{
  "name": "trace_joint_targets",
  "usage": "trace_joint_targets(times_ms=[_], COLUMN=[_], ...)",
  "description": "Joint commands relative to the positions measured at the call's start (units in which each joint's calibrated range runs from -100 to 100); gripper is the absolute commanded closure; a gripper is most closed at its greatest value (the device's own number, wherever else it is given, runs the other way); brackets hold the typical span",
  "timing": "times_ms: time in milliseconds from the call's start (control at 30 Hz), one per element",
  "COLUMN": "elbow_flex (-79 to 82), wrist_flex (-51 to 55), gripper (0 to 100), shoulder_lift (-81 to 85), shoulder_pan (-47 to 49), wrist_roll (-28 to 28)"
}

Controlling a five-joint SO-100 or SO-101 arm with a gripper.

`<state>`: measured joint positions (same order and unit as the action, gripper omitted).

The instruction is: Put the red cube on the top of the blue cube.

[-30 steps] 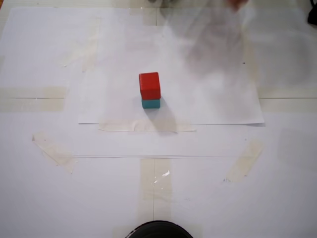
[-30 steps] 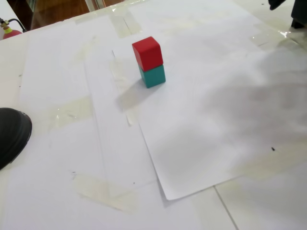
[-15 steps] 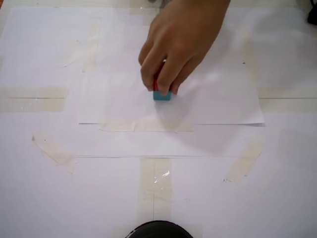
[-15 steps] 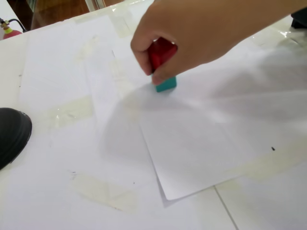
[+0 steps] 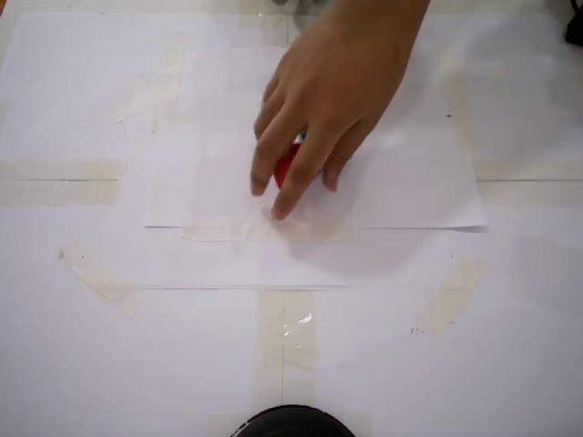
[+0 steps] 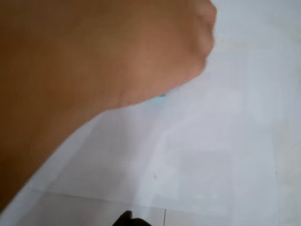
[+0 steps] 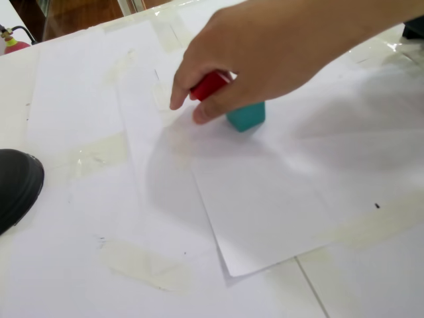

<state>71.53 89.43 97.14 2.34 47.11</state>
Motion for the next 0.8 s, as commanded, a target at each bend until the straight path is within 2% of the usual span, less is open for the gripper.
trace_joint_targets(times_ms=[0,767], elbow_flex=[-2.58,-3.58], wrist_flex=[0.54,2.01], gripper=[100,100], shoulder_lift=[0.29,0.29], shoulder_pan=[-0.22,0.23], wrist_roll=[0.29,0.73])
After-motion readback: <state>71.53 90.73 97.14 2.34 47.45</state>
